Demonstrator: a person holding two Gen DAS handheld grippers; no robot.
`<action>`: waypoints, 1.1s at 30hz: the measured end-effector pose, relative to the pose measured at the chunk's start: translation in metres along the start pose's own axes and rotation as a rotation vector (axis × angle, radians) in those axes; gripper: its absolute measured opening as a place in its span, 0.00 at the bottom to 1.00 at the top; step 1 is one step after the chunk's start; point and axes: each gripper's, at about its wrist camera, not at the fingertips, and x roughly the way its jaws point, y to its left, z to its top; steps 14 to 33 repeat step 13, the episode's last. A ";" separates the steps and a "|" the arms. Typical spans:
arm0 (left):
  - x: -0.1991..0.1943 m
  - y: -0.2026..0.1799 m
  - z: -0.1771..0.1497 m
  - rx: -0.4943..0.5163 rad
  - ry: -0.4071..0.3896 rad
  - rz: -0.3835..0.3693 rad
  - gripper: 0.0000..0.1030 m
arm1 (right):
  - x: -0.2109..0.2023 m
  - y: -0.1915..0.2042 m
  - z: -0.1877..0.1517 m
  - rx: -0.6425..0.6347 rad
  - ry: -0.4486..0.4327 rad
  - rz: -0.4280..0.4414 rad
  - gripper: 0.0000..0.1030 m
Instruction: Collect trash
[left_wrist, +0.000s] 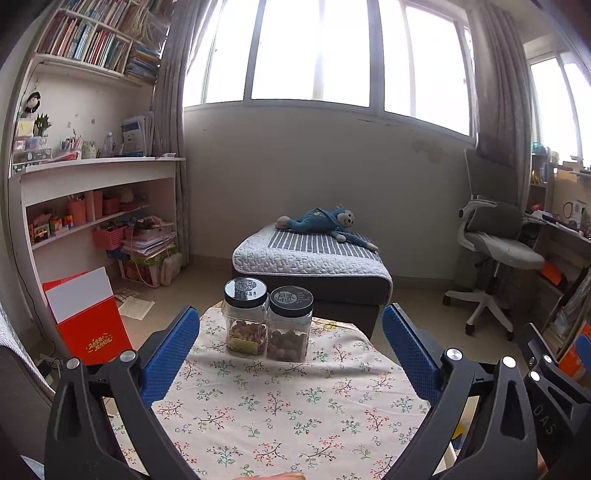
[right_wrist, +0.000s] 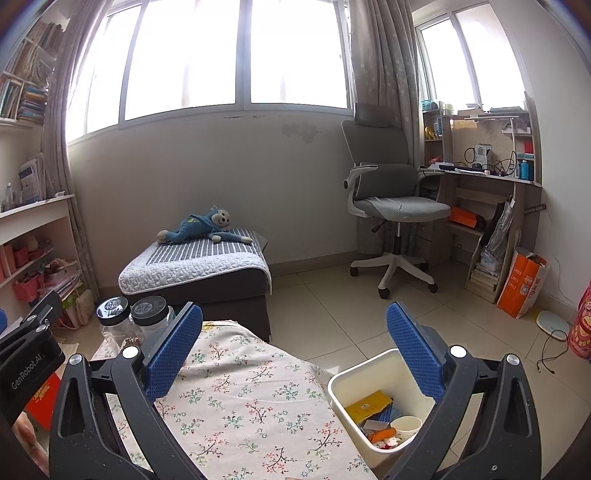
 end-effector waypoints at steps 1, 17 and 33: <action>0.000 0.000 0.000 0.000 0.000 -0.002 0.94 | 0.000 -0.001 0.000 0.002 0.000 -0.001 0.93; -0.001 0.001 0.003 -0.005 0.008 -0.009 0.94 | 0.001 -0.001 0.001 0.004 -0.005 0.001 0.93; -0.001 0.001 0.003 -0.005 0.008 -0.009 0.94 | 0.001 -0.001 0.001 0.004 -0.005 0.001 0.93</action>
